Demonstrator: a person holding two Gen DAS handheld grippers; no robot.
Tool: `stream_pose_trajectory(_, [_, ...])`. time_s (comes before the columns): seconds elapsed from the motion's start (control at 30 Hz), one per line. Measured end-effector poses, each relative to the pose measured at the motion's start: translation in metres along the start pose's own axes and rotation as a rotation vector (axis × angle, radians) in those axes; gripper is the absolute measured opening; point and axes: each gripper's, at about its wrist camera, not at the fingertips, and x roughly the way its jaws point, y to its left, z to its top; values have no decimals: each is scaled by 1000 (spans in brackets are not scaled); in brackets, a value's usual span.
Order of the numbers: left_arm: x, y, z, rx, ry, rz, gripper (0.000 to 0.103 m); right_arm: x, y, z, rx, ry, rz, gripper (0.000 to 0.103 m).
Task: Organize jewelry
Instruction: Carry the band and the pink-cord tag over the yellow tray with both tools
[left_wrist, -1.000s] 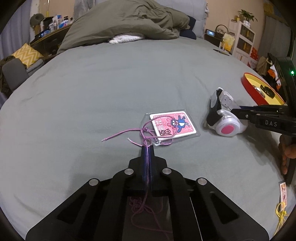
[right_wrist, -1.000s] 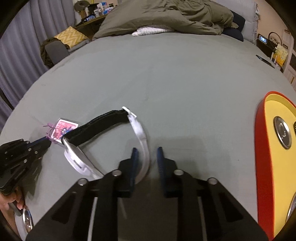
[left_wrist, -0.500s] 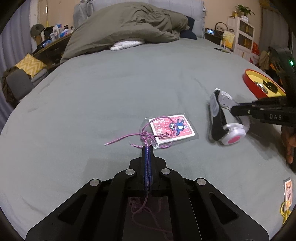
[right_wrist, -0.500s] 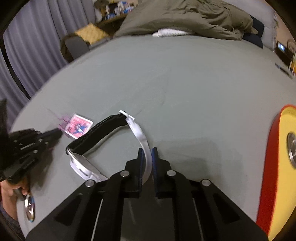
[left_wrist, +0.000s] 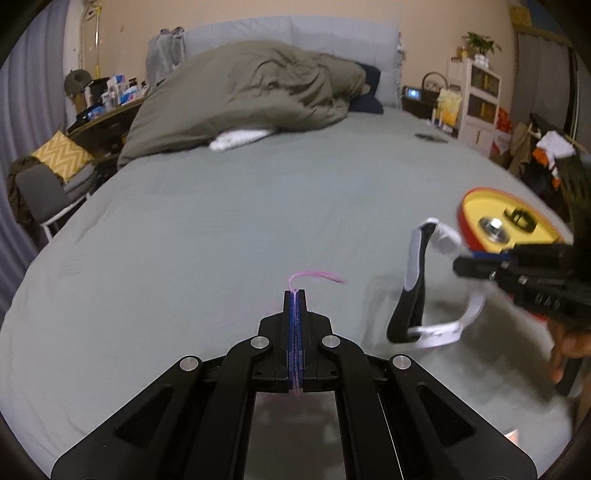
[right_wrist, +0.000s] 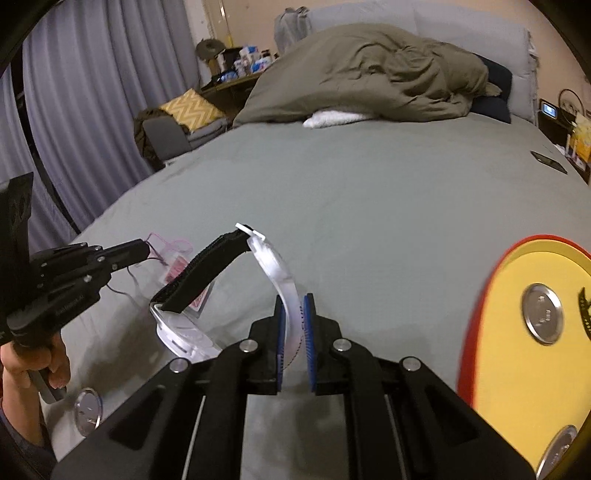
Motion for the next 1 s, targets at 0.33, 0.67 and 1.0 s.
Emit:
stream_pose_trajectory(0.33, [-40, -65, 69, 71, -88, -36, 1, -65, -73, 11, 87, -120, -186, 10])
stream_pose_trajectory(0.67, [-45, -157, 105, 129, -130, -151, 1, -110, -144, 1, 195, -168, -384, 10])
stream_pose_trajectory(1.0, [-1, -261, 95, 197, -76, -278, 1, -126, -200, -29, 305, -125, -513, 10])
